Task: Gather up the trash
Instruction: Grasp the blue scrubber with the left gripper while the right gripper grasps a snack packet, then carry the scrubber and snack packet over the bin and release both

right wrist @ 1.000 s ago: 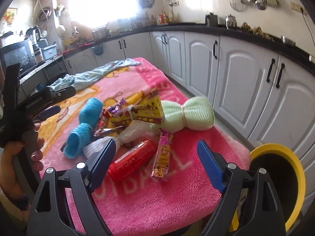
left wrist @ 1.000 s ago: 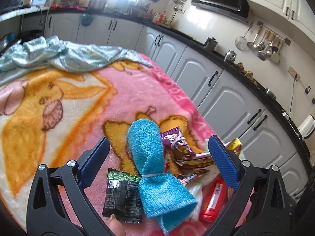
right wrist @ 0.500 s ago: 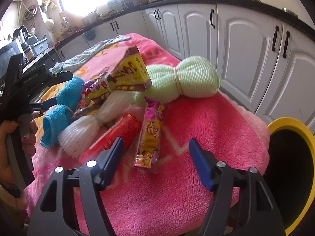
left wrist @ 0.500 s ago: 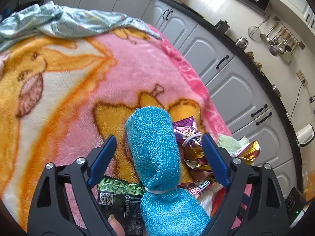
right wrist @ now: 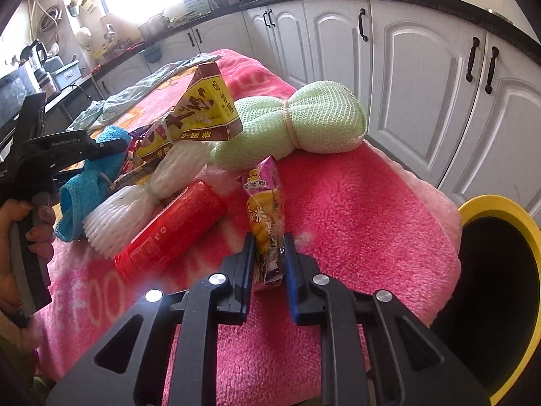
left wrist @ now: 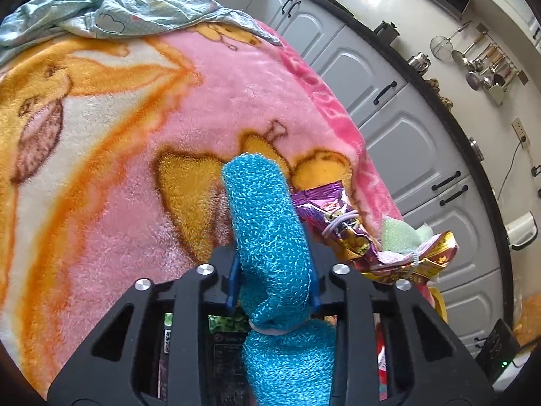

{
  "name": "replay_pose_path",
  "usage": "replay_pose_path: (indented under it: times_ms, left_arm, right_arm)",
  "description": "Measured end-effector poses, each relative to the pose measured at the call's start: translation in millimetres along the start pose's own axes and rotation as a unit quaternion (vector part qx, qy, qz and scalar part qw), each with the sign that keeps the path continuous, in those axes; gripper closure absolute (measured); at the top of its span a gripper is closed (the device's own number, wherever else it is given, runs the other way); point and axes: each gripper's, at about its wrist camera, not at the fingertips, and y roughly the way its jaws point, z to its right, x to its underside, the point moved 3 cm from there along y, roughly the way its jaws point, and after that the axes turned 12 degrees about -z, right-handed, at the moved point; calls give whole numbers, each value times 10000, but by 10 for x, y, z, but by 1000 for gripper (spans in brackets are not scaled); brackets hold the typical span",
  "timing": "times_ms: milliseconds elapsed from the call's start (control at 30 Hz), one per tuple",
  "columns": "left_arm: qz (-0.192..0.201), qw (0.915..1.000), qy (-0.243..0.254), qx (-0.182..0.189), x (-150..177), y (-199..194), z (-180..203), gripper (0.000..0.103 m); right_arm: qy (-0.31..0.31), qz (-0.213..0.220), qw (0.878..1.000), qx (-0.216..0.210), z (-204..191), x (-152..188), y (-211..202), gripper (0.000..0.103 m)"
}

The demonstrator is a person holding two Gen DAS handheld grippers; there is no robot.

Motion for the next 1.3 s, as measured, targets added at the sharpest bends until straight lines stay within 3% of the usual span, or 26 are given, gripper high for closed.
replay_pose_path:
  times_ms: [333, 633, 1033, 1300]
  left_arm:
    - [322, 9989, 26, 345, 34, -356, 98, 85]
    - [639, 9968, 268, 400, 67, -638, 302, 85]
    - [943, 9912, 817, 450, 252, -864, 753, 85]
    - [944, 9863, 1211, 602, 382, -895, 1104, 85]
  right_arm:
    - [-24, 48, 10000, -30, -4, 6, -107, 91]
    - [-150, 252, 9995, -79, -63, 19, -360, 91]
    - [-204, 645, 9976, -134, -44, 110, -904, 91]
    - [-190, 985, 9950, -18, 46, 174, -1308, 91]
